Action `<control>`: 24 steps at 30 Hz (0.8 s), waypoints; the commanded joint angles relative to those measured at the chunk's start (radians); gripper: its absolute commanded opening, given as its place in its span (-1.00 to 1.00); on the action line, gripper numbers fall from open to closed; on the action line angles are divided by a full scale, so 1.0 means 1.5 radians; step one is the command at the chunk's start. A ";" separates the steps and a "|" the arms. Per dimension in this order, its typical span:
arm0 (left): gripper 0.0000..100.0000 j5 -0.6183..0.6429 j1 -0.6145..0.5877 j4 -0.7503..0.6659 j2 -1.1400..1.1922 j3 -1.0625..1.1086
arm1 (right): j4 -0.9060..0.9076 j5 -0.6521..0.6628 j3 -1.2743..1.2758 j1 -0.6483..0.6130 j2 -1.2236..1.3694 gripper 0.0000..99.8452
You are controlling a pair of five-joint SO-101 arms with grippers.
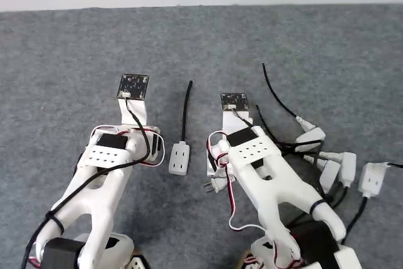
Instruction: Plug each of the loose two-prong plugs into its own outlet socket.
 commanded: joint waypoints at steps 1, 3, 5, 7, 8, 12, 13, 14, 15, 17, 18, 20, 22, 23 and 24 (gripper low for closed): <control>-0.72 -0.002 0.004 -0.019 -0.021 -0.006 | 0.012 -0.010 -0.008 0.001 -0.009 -0.62; -0.72 -0.002 0.004 -0.019 -0.021 -0.006 | 0.032 -0.010 -0.021 0.014 -0.014 -0.70; -0.72 -0.002 0.004 -0.019 -0.021 -0.006 | 0.044 -0.009 -0.028 0.022 -0.010 -0.75; -0.72 -0.002 0.004 -0.020 -0.021 -0.006 | 0.057 -0.009 -0.026 0.020 0.004 -0.75; -0.72 -0.002 0.004 -0.020 -0.021 -0.006 | 0.057 -0.009 -0.021 0.018 0.015 -0.74; -0.72 -0.002 0.004 -0.020 -0.021 -0.006 | 0.048 0.009 -0.033 0.016 0.090 -0.71; -0.72 -0.002 0.004 -0.020 -0.021 -0.006 | 0.048 0.008 -0.041 0.015 0.110 -0.71; -0.72 -0.002 0.004 -0.020 -0.021 -0.006 | 0.049 0.008 -0.050 0.016 0.131 -0.71; -0.72 -0.002 0.004 -0.020 -0.021 -0.006 | 0.049 0.009 -0.059 0.017 0.147 -0.71; -0.72 -0.002 0.004 -0.020 -0.021 -0.006 | 0.071 0.009 -0.088 0.018 0.175 -0.71; -0.72 -0.002 0.004 -0.020 -0.021 -0.006 | 0.088 0.008 -0.107 0.018 0.185 -0.71; -0.72 -0.002 0.004 -0.019 -0.021 -0.006 | 0.113 0.007 -0.137 0.018 0.197 -0.71; -0.72 -0.002 0.004 -0.018 -0.021 -0.007 | 0.126 0.006 -0.154 0.018 0.201 -0.71; -0.72 -0.002 0.004 -0.018 -0.021 -0.007 | 0.132 0.006 -0.160 0.018 0.199 -0.71; -0.72 -0.002 0.004 -0.018 -0.021 -0.007 | 0.138 0.006 -0.162 0.017 0.196 -0.71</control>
